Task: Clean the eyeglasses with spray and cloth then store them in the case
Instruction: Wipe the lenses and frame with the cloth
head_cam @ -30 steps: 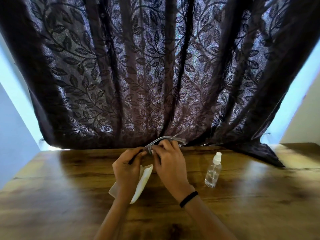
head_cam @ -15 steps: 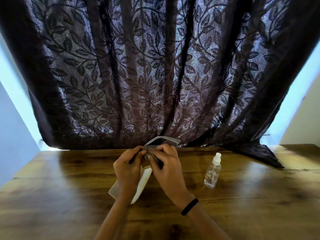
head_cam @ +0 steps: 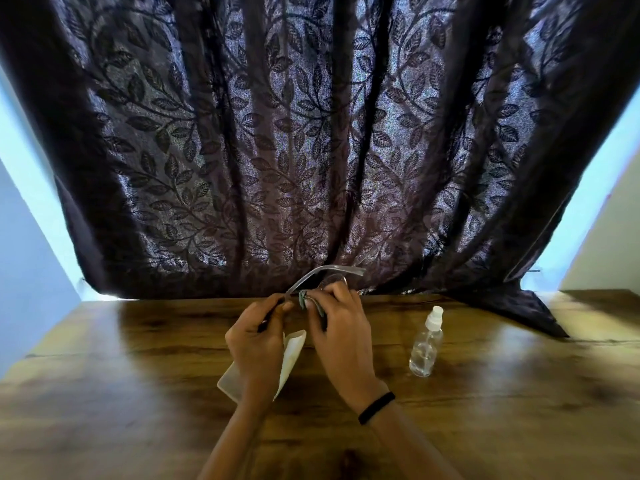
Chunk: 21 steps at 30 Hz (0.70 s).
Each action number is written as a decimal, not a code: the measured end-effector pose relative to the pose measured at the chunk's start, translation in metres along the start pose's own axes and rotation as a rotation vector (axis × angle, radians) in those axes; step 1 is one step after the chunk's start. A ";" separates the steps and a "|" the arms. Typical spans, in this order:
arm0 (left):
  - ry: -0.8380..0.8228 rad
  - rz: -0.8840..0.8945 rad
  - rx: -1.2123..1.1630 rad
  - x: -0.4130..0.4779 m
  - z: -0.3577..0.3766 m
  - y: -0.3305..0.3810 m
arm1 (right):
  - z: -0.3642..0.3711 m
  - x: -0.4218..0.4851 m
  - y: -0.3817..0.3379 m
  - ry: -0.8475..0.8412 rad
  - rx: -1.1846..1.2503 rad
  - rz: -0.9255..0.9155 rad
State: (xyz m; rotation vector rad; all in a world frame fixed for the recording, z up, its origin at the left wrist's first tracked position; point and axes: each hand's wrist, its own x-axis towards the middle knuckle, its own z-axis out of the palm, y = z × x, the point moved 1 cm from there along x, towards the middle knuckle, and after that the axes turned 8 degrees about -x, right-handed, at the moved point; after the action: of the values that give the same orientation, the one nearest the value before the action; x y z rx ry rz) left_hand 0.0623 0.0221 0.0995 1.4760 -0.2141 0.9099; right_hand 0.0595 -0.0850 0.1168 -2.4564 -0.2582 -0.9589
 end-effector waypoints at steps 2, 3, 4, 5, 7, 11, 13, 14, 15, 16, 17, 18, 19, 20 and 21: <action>0.019 0.001 -0.006 -0.001 0.001 0.001 | 0.001 -0.003 0.001 -0.031 0.144 0.037; 0.025 -0.006 -0.010 -0.001 0.002 0.001 | 0.001 -0.004 0.000 -0.045 0.222 0.049; 0.030 -0.017 -0.017 -0.001 0.002 0.001 | 0.000 -0.005 0.000 -0.058 0.297 0.057; 0.035 -0.027 -0.023 -0.001 0.003 0.001 | 0.000 -0.006 0.000 -0.073 0.371 0.067; 0.041 -0.036 -0.027 0.000 0.003 -0.001 | -0.001 -0.005 0.001 -0.139 0.523 0.109; 0.013 0.007 0.007 0.002 0.000 -0.007 | -0.004 0.002 0.013 -0.351 0.729 0.261; -0.009 0.029 0.016 0.004 -0.003 -0.008 | -0.006 0.006 0.023 -0.328 0.758 0.333; -0.018 0.035 0.013 0.005 -0.004 -0.009 | -0.008 0.008 0.029 -0.270 0.742 0.366; -0.025 0.033 0.004 0.005 -0.005 -0.010 | -0.009 0.012 0.035 -0.200 0.709 0.397; -0.033 0.028 -0.005 0.006 -0.006 -0.011 | -0.011 0.016 0.041 -0.135 0.662 0.416; -0.044 0.020 -0.010 0.006 -0.006 -0.012 | -0.012 0.020 0.047 -0.084 0.597 0.418; -0.057 0.009 -0.011 0.006 -0.006 -0.013 | -0.012 0.024 0.052 -0.051 0.522 0.402; -0.071 -0.005 -0.012 0.006 -0.006 -0.013 | -0.012 0.028 0.056 -0.032 0.452 0.373; -0.085 -0.019 -0.018 0.006 -0.004 -0.013 | -0.013 0.030 0.059 -0.014 0.394 0.334; -0.098 -0.034 -0.034 0.006 -0.003 -0.012 | -0.013 0.030 0.061 0.005 0.350 0.290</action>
State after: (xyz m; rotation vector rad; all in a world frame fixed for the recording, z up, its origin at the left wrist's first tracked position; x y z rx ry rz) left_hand 0.0730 0.0287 0.0937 1.4901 -0.2742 0.8041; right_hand 0.0954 -0.1441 0.1227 -2.0987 -0.0570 -0.7261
